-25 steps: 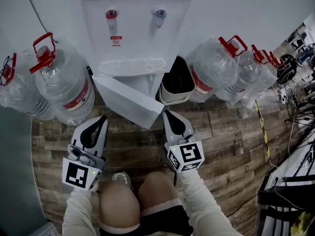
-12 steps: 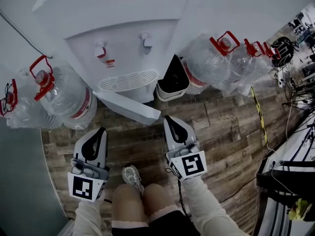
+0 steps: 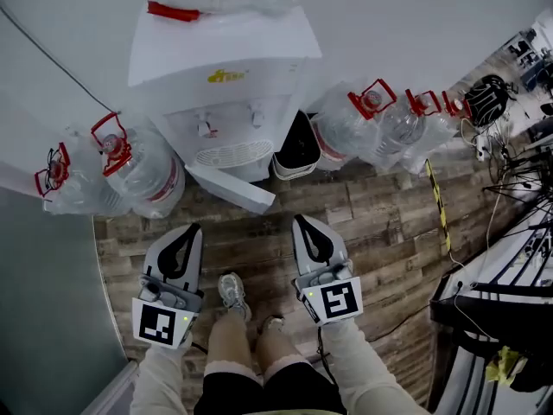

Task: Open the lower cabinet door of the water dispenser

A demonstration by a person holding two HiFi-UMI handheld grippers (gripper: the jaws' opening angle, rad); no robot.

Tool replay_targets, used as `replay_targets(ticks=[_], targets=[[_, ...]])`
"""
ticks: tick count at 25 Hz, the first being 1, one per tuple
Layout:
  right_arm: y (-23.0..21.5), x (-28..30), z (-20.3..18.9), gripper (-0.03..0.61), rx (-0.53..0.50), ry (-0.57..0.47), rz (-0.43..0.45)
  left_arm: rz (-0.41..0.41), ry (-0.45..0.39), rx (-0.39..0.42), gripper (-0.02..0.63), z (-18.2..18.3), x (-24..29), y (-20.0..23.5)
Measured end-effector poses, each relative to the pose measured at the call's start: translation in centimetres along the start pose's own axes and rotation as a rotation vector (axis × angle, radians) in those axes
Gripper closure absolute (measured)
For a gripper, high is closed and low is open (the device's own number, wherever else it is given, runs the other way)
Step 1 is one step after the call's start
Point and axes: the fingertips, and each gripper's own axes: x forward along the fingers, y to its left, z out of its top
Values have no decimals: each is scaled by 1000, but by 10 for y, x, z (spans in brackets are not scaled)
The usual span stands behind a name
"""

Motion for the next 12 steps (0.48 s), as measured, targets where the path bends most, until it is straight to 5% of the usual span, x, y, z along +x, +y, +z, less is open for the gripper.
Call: replay_targets(ticks=[8,12], targets=[[5,-66,102,569,12,7,-15,21,7,-9,612,110,-40,-33],[11,-91,148,569,6,-13,6,11,-89,47,612,168,-59,-48]])
